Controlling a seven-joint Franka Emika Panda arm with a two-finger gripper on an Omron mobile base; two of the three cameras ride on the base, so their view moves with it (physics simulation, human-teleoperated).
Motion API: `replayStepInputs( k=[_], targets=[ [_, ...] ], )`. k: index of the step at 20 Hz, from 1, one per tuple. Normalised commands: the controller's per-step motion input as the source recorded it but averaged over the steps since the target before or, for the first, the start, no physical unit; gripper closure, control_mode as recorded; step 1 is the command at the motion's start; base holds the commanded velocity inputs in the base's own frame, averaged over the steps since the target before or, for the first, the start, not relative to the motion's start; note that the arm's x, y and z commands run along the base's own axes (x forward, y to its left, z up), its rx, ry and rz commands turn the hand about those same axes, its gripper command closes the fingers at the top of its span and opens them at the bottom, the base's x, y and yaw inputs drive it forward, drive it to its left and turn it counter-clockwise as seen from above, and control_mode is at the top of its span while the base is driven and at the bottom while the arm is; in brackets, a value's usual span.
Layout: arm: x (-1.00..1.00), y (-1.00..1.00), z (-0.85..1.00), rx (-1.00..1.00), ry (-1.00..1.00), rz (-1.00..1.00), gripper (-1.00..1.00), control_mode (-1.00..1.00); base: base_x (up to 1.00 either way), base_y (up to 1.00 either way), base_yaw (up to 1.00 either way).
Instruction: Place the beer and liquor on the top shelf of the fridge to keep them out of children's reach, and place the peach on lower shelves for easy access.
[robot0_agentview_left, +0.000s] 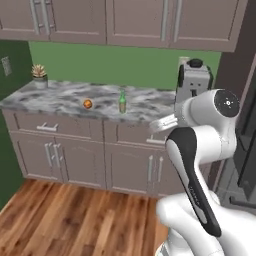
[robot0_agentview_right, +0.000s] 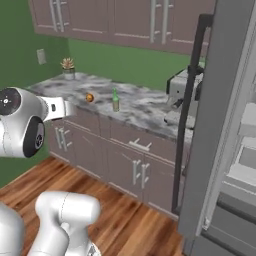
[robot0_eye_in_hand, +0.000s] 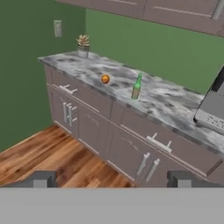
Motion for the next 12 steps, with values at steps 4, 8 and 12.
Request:
replayStepInputs(
  k=[4, 8, 12],
  targets=[
    [0.00, 0.00, 0.00, 0.00, 0.00, 0.00, -1.00, 1.00, 0.65, 0.20, -0.42],
    [0.00, 0.00, 0.00, 0.00, 0.00, 0.00, -1.00, 1.00, 0.63, 0.31, -0.42],
    [0.00, 0.00, 0.00, 0.00, 0.00, 0.00, -1.00, 1.00, 0.61, 0.48, -0.38]
  ],
)
